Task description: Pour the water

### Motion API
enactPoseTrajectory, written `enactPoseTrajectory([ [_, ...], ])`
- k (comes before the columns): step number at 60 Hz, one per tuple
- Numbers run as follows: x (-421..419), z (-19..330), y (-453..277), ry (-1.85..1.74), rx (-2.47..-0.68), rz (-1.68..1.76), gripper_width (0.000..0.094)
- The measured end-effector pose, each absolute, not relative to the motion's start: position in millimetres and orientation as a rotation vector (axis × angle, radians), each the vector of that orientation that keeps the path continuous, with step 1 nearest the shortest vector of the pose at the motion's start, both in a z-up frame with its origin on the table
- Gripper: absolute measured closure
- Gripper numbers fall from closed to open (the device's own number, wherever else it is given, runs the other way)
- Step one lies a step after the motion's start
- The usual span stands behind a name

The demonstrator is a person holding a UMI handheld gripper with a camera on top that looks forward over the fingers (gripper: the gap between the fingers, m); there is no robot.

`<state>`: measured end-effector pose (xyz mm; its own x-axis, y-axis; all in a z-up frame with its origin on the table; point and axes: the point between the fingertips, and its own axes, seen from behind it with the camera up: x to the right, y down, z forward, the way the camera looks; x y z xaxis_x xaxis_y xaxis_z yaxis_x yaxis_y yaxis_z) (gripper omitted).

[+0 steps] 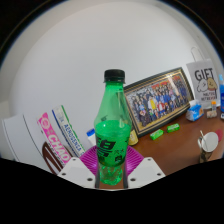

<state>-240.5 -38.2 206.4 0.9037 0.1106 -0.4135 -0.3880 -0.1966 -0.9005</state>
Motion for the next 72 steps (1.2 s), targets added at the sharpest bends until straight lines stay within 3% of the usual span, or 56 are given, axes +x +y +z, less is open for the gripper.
enactPoseTrajectory([
  [7, -216.0, 236.1, -53.7, 0.412, -1.655, 0.746, 0.0623],
  [17, -163.2, 249.0, -61.4, 0.801, -1.501, 1.189, 0.0625],
  [29, -113.5, 221.9, -63.7, 1.17, -1.302, 1.545, 0.0624],
  [45, -79.0, 212.8, -66.6, 1.465, -1.022, 1.828, 0.0625],
  [56, -81.2, 212.2, -70.4, 1.422, -1.116, 1.798, 0.0624],
  [72, -55.2, 229.3, -73.5, 0.923, -1.559, 1.255, 0.0625],
])
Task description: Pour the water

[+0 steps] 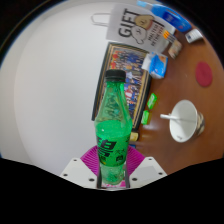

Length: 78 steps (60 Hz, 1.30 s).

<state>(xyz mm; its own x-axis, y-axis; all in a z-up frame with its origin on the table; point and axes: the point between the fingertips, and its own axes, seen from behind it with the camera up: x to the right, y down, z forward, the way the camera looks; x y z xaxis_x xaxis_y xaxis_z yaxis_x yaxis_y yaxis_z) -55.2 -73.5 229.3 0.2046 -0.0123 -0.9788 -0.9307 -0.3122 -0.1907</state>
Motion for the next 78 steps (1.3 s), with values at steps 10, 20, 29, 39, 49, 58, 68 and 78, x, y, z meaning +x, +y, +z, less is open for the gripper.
enactPoseTrajectory([
  [10, 28.4, 258.8, -73.2, 0.558, -1.636, 0.776, 0.0624],
  [20, 121.0, 254.6, -68.9, 0.283, -1.68, 0.258, 0.0625],
  [29, 184.9, 207.6, -61.1, 0.166, -1.753, -0.023, 0.0626],
  [39, 222.3, 138.6, -56.4, 0.125, -1.828, -0.149, 0.0627],
  [49, 237.0, 86.4, -57.6, 0.172, -1.879, -0.157, 0.0625],
  [58, 241.5, 74.8, -63.2, 0.167, -1.851, -0.188, 0.0604],
  [68, 241.6, 76.0, -63.7, 0.201, -1.848, -0.172, 0.0439],
  [78, 237.0, 71.4, -78.6, 0.239, -1.938, -0.151, 0.0118],
])
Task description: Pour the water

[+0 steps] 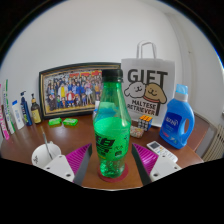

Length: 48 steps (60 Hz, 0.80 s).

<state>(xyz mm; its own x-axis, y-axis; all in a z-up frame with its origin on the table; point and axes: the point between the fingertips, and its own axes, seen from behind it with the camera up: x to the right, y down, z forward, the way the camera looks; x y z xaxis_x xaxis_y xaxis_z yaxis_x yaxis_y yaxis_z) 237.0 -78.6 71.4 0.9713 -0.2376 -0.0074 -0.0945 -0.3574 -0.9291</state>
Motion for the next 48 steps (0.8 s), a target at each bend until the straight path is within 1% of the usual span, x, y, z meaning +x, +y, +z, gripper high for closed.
enactPoseTrajectory([
  [1, 235.1, 73.6, -81.0, 0.238, -1.939, -0.149, 0.0066],
  [4, 231.9, 79.3, -90.7, 0.242, -1.95, -0.162, 0.0092],
  [7, 229.3, 86.0, -102.7, 0.252, -1.966, -0.185, 0.0075],
  [13, 211.7, 98.6, -132.3, 0.273, -2.007, -0.203, 0.008],
  [21, 182.0, 116.4, -189.9, 0.329, -2.092, -0.226, 0.0077],
  [27, 147.4, 136.6, -238.4, 0.326, -2.152, -0.234, 0.0078],
  [37, 87.5, 170.1, -303.2, 0.268, -2.189, -0.204, 0.0081],
  [48, 45.8, 196.9, -350.3, 0.209, -2.192, -0.202, 0.008],
])
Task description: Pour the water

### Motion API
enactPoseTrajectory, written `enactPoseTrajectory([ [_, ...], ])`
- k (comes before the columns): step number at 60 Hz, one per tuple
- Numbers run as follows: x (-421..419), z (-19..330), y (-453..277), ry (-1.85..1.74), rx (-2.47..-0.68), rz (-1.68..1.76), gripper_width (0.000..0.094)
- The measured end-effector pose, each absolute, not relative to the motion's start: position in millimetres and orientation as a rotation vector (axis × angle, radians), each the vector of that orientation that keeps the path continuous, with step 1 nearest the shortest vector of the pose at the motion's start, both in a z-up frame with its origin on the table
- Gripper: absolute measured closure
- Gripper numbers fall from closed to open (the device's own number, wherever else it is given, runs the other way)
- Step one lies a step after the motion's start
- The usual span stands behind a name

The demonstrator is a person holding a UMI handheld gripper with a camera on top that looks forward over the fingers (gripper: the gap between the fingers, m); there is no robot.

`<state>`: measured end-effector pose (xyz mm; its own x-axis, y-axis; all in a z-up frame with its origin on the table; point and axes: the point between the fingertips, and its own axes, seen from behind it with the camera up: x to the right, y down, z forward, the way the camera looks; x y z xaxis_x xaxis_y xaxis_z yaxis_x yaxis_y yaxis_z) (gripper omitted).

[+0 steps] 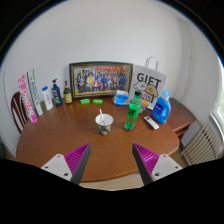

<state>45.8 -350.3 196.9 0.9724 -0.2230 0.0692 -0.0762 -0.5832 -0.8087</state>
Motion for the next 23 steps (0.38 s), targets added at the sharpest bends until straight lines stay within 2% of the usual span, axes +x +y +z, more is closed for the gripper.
enactPoseTrajectory([
  [9, 29.5, 210.7, -370.6, 0.181, -2.183, -0.2, 0.0082],
  [23, 27.8, 210.0, -385.4, 0.194, -2.193, -0.216, 0.0082],
])
